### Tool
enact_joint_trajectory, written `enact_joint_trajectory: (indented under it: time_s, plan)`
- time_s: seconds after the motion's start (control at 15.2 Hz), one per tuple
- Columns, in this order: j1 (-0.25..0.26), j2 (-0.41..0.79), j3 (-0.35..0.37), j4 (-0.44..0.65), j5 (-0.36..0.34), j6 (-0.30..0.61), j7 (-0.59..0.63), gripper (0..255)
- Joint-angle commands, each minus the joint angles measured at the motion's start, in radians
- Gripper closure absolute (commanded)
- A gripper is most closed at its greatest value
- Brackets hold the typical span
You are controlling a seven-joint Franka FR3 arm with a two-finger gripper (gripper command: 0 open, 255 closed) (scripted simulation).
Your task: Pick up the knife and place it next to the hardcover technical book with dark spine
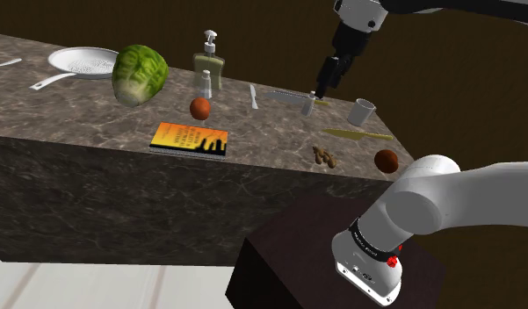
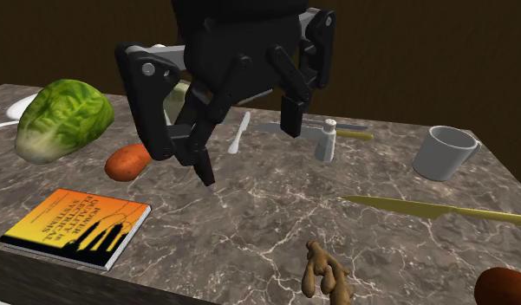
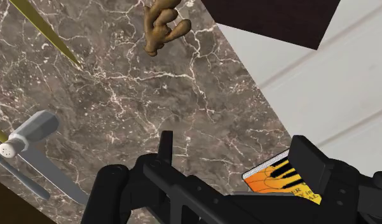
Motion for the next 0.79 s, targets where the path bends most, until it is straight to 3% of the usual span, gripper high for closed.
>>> enact_joint_trajectory:
  time_s: [0.0, 0.73]
  plan:
    - [0.000, 0.000, 0.000, 0.000, 0.000, 0.000, 0.000, 0]
    - [-0.020, 0.216, -0.239, -0.017, -0.141, 0.263, -0.390, 0]
